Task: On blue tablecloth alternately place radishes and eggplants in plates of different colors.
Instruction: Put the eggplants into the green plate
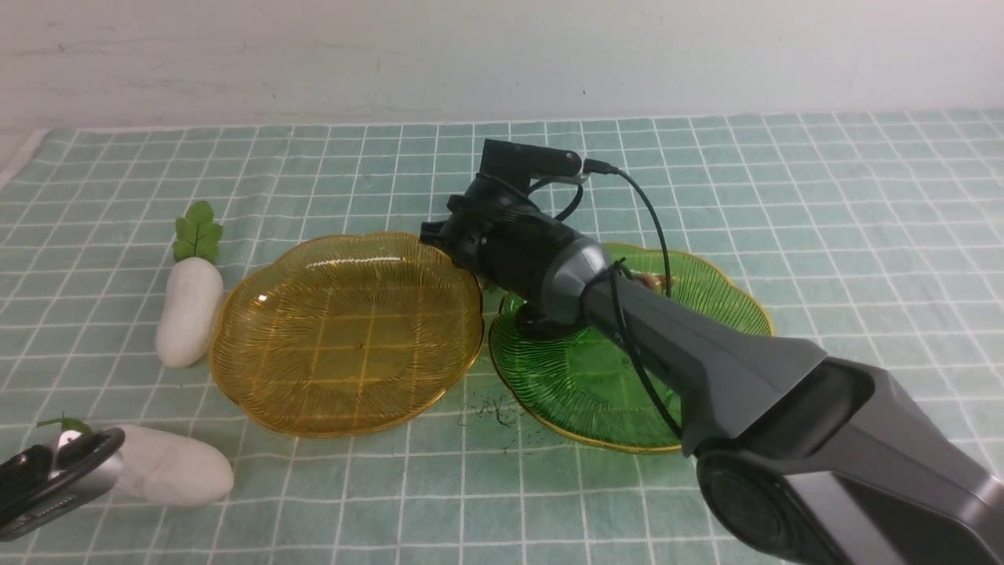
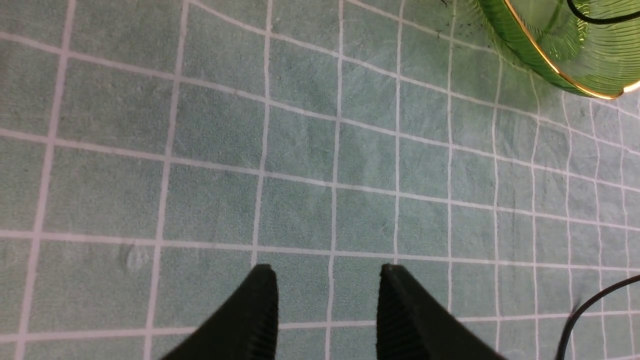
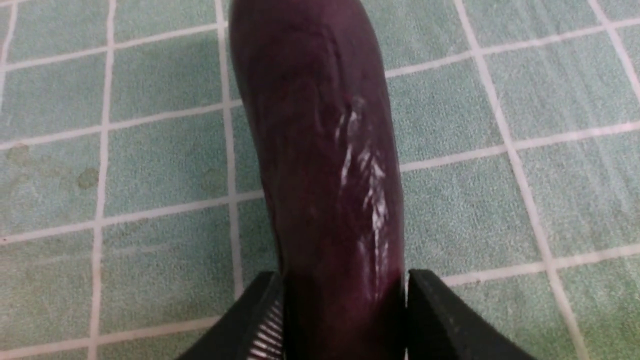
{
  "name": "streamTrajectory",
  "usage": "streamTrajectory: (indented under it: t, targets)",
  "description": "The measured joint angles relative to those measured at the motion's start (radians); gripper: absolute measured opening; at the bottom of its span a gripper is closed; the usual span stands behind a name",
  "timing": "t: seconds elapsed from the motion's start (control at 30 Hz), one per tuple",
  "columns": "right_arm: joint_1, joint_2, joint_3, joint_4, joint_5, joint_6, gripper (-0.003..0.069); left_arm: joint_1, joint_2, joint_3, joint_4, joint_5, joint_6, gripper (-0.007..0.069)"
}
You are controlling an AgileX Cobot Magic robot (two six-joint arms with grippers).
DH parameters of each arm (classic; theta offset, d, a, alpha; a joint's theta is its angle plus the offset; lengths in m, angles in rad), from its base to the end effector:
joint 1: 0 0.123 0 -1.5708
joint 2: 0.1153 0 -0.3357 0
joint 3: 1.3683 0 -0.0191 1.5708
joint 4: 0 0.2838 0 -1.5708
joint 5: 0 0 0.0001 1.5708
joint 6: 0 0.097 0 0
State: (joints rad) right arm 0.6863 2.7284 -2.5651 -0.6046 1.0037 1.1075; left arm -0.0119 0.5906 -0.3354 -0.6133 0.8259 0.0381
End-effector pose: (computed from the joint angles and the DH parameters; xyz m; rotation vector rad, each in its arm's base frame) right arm 0.5339 0.3772 0.1479 0.2611 2.3789 0.0129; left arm 0.0820 -0.0421 0.2436 -0.2962 2.4653 -0.7189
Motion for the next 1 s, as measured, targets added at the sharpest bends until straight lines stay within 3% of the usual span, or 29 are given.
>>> streamTrajectory:
  t: [0.1, 0.6, 0.77, 0.9, 1.0]
  targets:
    - [0.000, 0.000, -0.001, 0.009, 0.011, -0.045, 0.0263, 0.000, 0.000, 0.000, 0.000, 0.000, 0.000, 0.0258]
    - [0.000, -0.047, -0.105, 0.083, 0.162, -0.187, 0.0263, 0.000, 0.000, 0.000, 0.000, 0.000, 0.000, 0.0258]
    - [0.006, -0.076, -0.227, 0.116, 0.236, -0.328, 0.0263, 0.000, 0.000, 0.000, 0.000, 0.000, 0.000, 0.0258]
    - [0.018, -0.143, -0.359, 0.190, 0.249, -0.579, 0.0263, 0.000, 0.000, 0.000, 0.002, -0.004, 0.000, 0.0258]
    - [0.022, -0.183, -0.371, 0.252, 0.253, -0.668, 0.0263, 0.000, 0.000, 0.000, 0.002, -0.007, 0.000, 0.0258]
